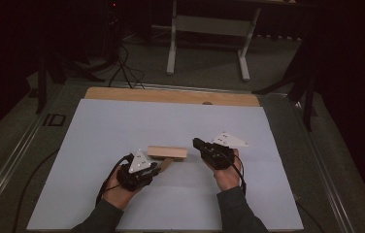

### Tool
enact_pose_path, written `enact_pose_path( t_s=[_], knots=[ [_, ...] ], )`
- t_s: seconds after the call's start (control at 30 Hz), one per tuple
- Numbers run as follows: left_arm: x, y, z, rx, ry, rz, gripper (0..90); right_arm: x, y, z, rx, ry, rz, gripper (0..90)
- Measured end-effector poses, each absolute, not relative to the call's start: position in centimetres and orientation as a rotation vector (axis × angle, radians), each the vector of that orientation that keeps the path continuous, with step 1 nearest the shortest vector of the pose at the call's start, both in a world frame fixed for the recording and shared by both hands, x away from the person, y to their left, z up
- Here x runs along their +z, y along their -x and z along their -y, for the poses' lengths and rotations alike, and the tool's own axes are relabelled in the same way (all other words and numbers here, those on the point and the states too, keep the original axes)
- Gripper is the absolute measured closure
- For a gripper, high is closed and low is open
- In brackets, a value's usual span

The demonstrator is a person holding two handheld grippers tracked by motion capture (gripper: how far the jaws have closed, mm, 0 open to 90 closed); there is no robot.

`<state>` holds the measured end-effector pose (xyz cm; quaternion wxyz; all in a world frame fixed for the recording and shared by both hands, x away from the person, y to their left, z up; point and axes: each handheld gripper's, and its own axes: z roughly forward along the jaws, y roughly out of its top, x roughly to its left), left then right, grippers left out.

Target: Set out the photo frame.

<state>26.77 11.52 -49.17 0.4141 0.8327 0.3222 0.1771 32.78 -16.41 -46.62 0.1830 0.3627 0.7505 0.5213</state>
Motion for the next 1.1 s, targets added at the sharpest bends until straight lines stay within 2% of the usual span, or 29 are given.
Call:
enact_pose_path(
  t_s=[0.27,1.1],
  knots=[
    [-48.7,-27.3,-12.6,0.473,-2.042,-0.863,89.2,-48.2,-33.9,15.7,1.43,-1.074,-2.152,89.5],
    [-49.0,-28.8,-12.0,0.464,-2.022,-0.908,89.7,-48.9,-34.1,14.9,1.498,-1.036,-2.226,89.4]
  ],
)
